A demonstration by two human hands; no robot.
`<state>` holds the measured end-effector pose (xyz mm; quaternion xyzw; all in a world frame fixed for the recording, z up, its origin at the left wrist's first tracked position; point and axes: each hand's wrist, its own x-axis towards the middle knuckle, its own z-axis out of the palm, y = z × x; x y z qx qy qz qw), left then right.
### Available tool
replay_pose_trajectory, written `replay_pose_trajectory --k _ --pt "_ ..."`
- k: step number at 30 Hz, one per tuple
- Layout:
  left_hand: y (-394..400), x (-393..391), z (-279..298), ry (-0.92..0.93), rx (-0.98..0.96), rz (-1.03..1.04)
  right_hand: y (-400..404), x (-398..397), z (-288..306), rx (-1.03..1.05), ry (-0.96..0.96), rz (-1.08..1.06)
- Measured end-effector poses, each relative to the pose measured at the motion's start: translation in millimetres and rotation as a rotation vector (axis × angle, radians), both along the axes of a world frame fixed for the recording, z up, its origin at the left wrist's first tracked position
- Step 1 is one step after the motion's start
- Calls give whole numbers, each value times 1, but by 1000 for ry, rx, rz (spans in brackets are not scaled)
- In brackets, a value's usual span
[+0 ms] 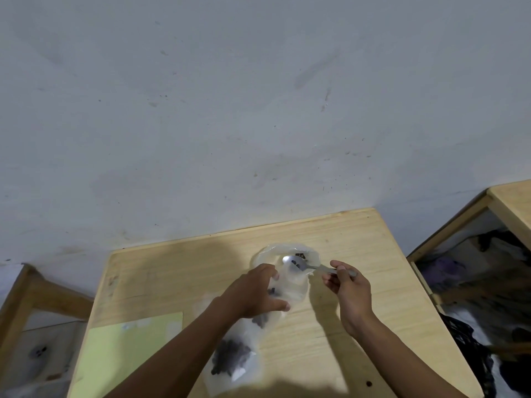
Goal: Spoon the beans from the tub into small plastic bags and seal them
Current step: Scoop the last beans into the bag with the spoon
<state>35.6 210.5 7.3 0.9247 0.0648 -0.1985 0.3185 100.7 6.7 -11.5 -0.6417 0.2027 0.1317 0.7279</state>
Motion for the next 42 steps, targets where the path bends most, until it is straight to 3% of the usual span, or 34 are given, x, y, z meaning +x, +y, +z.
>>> replay_pose_trajectory --k 4,8,15,18,23,27,30,36,42 --pt "-1 -1 0 -17 2 38 -9 5 23 3 -65 -12" --pt "-2 -2 2 -79 3 83 -19 6 52 -100 -256 32" --pt "0 -1 2 -137 51 104 -28 -16 60 -404 -812 511" --pt "1 -2 2 -171 148 56 -31 -18 54 -406 -903 487" --pt "9 -5 4 -82 207 -47 -19 -15 41 -210 -343 9" --pt "13 8 15 -75 252 -191 4 -4 10 -101 75 -85" --pt "16 21 26 -16 256 -272 20 -3 0 19 283 -90" --pt "17 46 33 57 288 -340 42 0 -6 199 510 -205" --pt "13 38 29 -28 214 -232 42 7 -13 259 521 -425"
